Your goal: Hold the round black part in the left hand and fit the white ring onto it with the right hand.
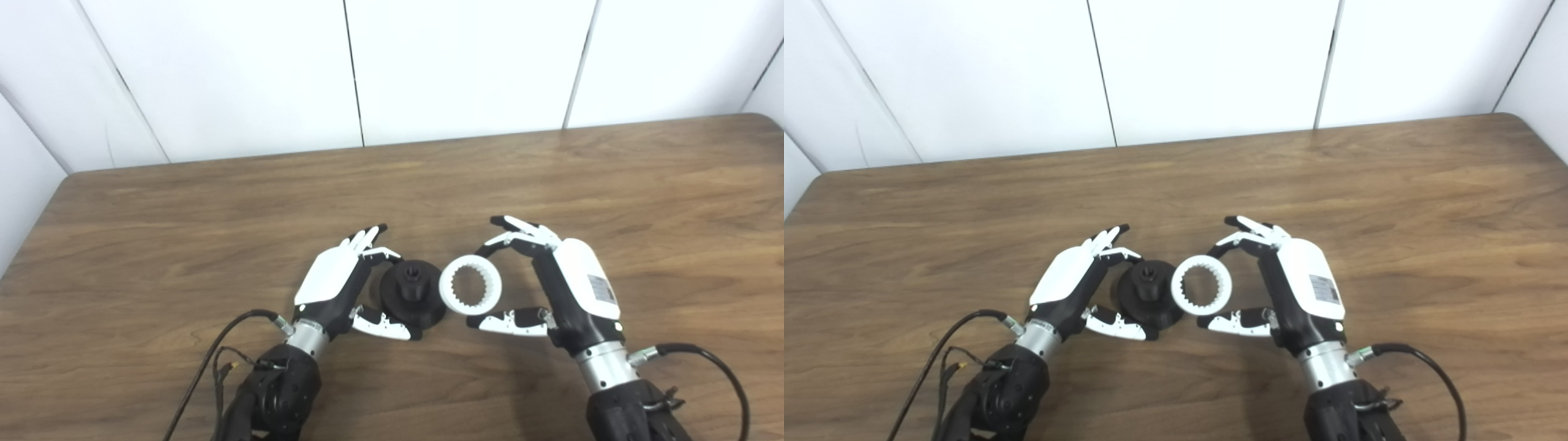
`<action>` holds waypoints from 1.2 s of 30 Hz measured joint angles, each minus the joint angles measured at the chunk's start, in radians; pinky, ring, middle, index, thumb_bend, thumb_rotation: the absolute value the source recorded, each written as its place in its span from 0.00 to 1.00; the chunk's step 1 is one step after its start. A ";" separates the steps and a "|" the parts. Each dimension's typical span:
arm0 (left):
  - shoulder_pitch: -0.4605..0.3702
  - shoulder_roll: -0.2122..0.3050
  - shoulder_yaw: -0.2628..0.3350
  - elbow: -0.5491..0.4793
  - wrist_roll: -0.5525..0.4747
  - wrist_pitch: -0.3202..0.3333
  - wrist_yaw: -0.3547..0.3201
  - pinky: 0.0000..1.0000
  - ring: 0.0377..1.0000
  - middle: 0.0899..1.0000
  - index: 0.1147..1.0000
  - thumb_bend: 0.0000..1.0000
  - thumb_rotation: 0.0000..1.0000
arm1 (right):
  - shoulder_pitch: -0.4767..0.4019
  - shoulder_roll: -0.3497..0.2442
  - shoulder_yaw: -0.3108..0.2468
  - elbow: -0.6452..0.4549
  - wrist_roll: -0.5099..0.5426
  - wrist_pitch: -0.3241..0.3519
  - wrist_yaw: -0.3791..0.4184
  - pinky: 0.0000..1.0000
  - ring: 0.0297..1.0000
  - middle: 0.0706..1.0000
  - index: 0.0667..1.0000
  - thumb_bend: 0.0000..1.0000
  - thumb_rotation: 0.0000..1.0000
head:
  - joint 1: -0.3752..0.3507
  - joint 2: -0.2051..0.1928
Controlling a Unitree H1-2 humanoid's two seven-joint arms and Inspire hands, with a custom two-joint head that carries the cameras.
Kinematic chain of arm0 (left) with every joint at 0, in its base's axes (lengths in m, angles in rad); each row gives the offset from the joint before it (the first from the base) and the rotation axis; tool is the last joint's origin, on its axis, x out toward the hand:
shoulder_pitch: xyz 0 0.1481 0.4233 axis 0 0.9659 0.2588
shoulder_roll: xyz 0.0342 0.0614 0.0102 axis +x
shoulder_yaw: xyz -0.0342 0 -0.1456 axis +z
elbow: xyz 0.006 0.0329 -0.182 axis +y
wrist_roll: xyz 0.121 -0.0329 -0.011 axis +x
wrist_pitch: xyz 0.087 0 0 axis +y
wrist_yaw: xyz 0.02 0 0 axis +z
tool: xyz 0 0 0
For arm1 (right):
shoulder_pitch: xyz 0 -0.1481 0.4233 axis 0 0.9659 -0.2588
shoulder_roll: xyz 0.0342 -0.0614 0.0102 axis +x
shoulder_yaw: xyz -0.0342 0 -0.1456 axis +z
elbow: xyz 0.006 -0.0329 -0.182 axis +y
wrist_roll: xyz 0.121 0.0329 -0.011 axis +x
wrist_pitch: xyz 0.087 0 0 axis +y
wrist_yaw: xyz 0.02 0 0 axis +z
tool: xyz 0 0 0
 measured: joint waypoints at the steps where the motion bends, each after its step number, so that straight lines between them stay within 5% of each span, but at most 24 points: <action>1: 0.000 0.000 0.000 0.000 0.000 0.000 0.000 1.00 1.00 1.00 0.56 0.89 0.29 | -0.008 0.004 0.005 0.002 -0.002 0.000 0.004 0.89 0.84 0.84 0.46 0.52 0.15 | 0.000 0.002; 10: -0.002 -0.003 -0.003 0.000 0.002 0.005 -0.001 1.00 1.00 1.00 0.56 0.88 0.29 | -0.087 0.061 0.051 0.074 -0.043 0.001 0.043 0.88 0.83 0.84 0.46 0.52 0.15 | 0.009 0.003; 36: 0.001 0.001 -0.005 -0.015 0.009 0.017 -0.009 1.00 1.00 1.00 0.56 0.89 0.30 | -0.162 0.056 0.050 0.207 -0.064 -0.007 0.031 0.85 0.81 0.83 0.46 0.52 0.15 | 0.005 0.015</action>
